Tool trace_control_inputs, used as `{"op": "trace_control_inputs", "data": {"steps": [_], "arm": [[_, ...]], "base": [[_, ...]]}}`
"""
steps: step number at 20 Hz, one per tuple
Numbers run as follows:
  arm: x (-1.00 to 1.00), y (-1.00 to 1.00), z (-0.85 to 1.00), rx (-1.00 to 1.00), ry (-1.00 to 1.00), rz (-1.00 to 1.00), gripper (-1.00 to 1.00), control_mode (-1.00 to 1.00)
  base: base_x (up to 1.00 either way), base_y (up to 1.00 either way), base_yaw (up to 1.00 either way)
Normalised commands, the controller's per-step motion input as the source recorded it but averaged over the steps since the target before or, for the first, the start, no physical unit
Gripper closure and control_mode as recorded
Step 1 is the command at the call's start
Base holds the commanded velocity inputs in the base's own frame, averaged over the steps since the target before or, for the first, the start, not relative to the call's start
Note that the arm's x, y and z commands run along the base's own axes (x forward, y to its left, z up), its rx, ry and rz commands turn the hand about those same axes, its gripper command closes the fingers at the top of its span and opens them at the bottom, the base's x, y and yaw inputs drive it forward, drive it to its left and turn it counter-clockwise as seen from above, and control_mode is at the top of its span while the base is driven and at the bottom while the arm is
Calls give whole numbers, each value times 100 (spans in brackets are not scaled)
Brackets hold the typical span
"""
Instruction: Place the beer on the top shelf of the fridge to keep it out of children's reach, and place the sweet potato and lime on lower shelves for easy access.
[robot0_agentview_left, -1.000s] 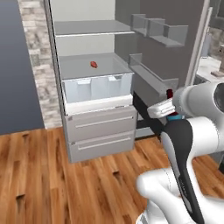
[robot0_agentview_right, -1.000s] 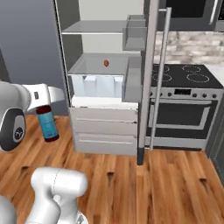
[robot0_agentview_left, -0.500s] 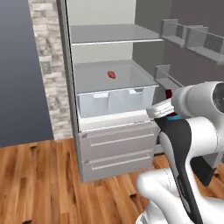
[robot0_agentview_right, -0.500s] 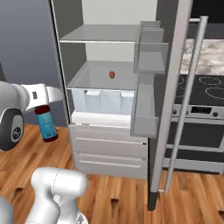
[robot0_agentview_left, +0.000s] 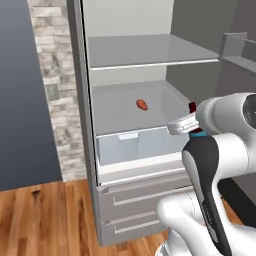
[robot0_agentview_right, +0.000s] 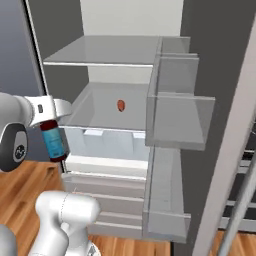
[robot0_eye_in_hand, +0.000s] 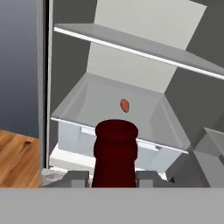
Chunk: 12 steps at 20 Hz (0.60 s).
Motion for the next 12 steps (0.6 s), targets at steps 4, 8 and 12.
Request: {"op": "trace_control_inputs", "data": {"steps": [4, 8, 12], "arm": [[0, 0, 0, 0, 0, 0, 100, 100], [0, 0, 0, 0, 0, 0, 100, 100], [8, -8, 0, 2, -2, 0, 100, -100]], "base": [[76, -8, 0], [63, -17, 0], [32, -19, 0]]}}
